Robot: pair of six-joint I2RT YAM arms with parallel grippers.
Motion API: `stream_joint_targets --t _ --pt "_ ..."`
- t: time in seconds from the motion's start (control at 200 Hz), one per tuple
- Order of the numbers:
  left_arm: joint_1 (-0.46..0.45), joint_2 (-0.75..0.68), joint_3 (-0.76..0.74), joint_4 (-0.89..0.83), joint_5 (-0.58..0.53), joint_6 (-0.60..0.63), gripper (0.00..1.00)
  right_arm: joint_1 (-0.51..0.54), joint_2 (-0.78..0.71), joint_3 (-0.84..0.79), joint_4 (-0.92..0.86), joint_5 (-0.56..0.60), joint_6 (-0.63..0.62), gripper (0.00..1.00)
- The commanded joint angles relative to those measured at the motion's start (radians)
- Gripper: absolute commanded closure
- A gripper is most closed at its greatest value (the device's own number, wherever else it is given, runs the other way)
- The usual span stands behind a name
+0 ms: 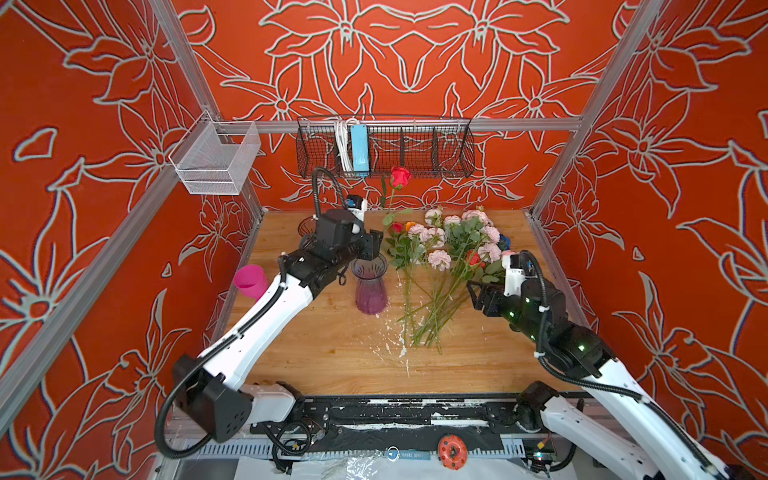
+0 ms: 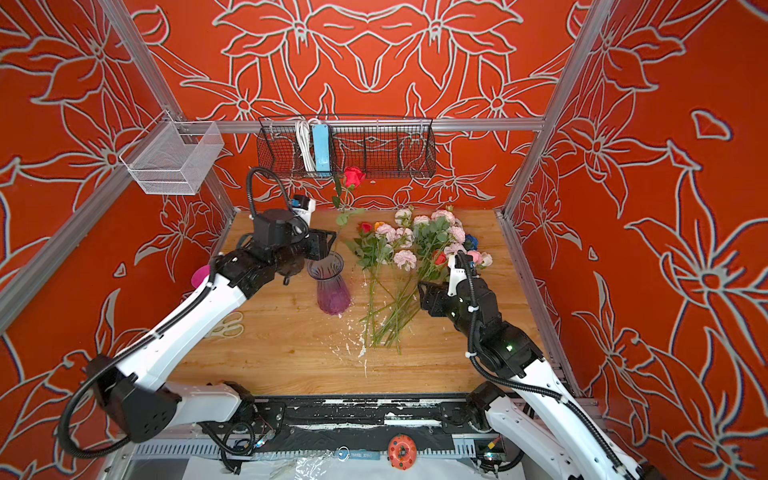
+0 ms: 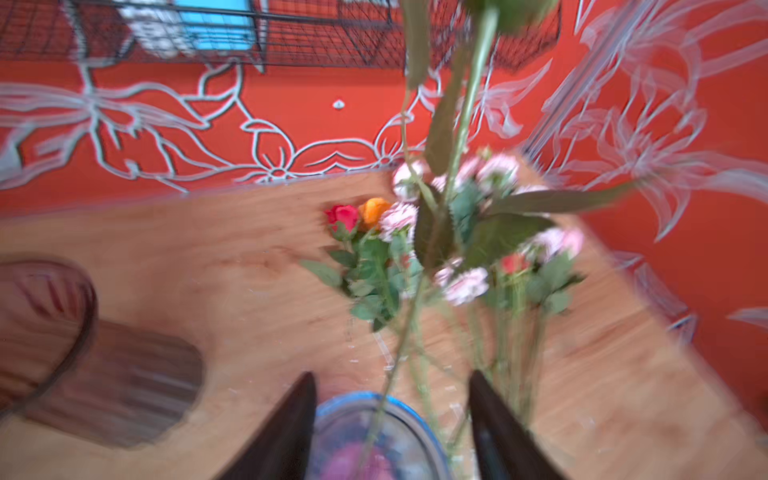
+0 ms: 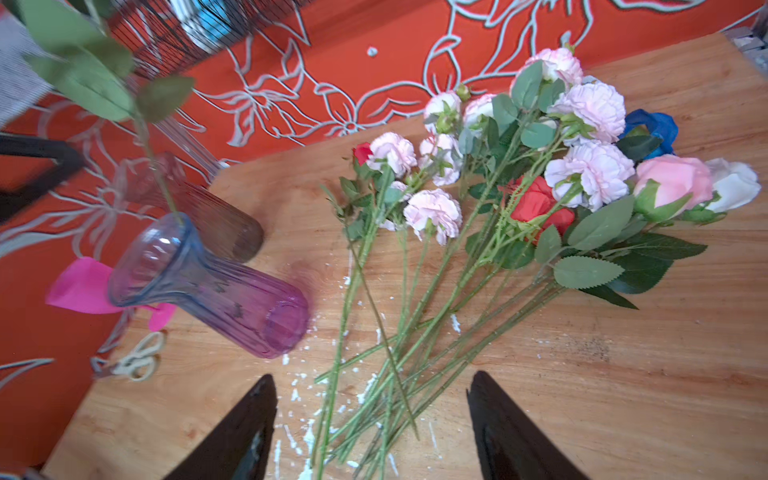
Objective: Arrange the flowers into the vase
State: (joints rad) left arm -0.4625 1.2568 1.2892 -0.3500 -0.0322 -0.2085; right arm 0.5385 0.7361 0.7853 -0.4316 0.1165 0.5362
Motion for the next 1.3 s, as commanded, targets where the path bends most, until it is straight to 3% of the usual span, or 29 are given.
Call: stream_joint_targets --t 0.0,0.035,0.105,0.295,0.515,0.655,0.761,0.801,0.911,1.176,1.296 --pt "0.005 -0.147 -0.098 0.153 -0.008 -0.078 0.19 0.005 0.062 0.007 -0.005 0.136 0.051 0.26" --pt "0.005 -0.192 -0.147 0.208 -0.015 -0.086 0.12 0.004 0.079 -0.009 0.014 0.162 0.072 0.27" --pt "0.005 -0.26 -0.247 0.324 -0.052 -0.134 0.0 0.004 0.123 -0.052 0.121 0.107 0.055 0.32" --pt "0.005 -0.375 -0.376 0.476 -0.078 -0.191 0.02 0.004 0.385 0.008 0.243 -0.046 0.077 0.45" --pt "0.005 -0.379 -0.443 0.513 -0.16 -0.292 0.02 0.006 0.81 0.227 0.293 -0.267 0.062 0.87" --pt "0.005 -0.376 -0.502 0.57 -0.238 -0.323 0.02 0.011 0.959 0.284 0.343 -0.277 0.078 0.82" --pt "0.007 -0.352 -0.468 0.518 -0.228 -0.333 0.02 0.012 1.031 0.401 0.221 -0.252 -0.088 0.63" --pt "0.008 -0.342 -0.451 0.499 -0.203 -0.336 0.02 0.014 1.072 0.48 0.112 -0.229 -0.163 0.6" --pt "0.008 -0.328 -0.427 0.471 -0.131 -0.354 0.02 0.018 1.128 0.504 0.049 -0.143 -0.246 0.6" --pt "0.018 -0.287 -0.394 0.419 -0.113 -0.362 0.02 0.019 1.122 0.414 0.099 -0.258 -0.269 0.62" --pt "0.018 -0.281 -0.393 0.42 -0.098 -0.359 0.02 0.019 1.113 0.386 0.093 -0.272 -0.265 0.71"
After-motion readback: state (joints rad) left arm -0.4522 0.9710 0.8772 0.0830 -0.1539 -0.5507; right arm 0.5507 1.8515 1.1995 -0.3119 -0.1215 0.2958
